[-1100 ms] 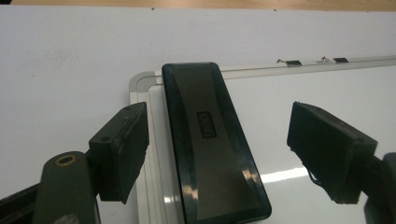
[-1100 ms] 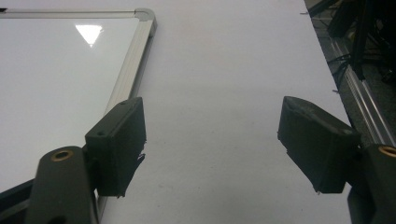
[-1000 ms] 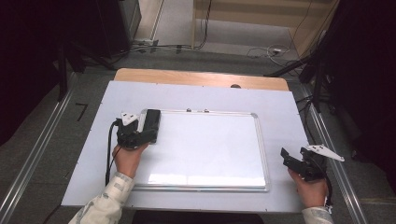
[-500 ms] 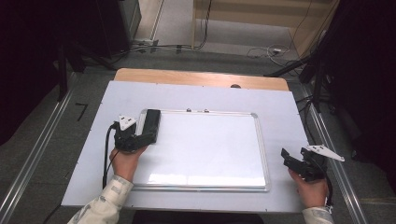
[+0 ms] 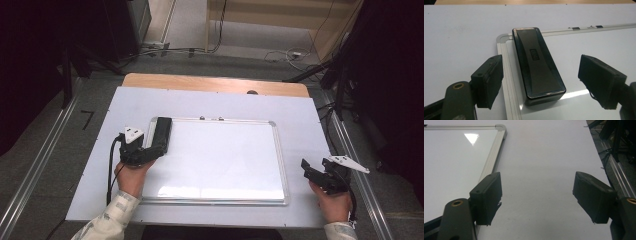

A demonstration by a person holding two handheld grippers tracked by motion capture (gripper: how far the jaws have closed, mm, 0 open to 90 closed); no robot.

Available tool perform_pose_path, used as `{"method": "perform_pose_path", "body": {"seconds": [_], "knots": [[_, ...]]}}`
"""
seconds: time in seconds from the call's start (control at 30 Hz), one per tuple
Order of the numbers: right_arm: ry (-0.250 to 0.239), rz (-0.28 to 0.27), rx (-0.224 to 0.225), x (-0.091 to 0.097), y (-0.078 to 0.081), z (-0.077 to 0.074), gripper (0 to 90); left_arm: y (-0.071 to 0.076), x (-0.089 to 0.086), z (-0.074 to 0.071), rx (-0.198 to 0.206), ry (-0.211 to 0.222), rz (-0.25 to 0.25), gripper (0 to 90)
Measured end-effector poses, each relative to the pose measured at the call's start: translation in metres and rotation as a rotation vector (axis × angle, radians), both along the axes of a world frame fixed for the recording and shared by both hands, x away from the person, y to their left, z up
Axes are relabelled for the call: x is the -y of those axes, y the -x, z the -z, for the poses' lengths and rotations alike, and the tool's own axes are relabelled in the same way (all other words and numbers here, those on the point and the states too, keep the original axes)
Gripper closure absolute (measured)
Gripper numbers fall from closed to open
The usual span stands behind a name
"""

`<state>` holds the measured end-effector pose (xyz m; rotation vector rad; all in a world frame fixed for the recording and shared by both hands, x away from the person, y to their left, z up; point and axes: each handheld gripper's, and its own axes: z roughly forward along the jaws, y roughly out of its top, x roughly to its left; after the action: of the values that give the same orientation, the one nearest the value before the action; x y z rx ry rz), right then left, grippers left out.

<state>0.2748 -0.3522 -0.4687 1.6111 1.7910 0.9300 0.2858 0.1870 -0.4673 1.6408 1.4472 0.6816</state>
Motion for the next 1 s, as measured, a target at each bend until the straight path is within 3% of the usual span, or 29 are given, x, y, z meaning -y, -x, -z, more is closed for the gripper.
{"method": "perform_pose_path", "body": {"seconds": [1.0], "knots": [[0.005, -0.001, -0.004, -0.001, 0.000, 0.001, 22.3, 0.019, -0.018, 0.002, -0.003, -0.018, -0.021, 20.1]]}}
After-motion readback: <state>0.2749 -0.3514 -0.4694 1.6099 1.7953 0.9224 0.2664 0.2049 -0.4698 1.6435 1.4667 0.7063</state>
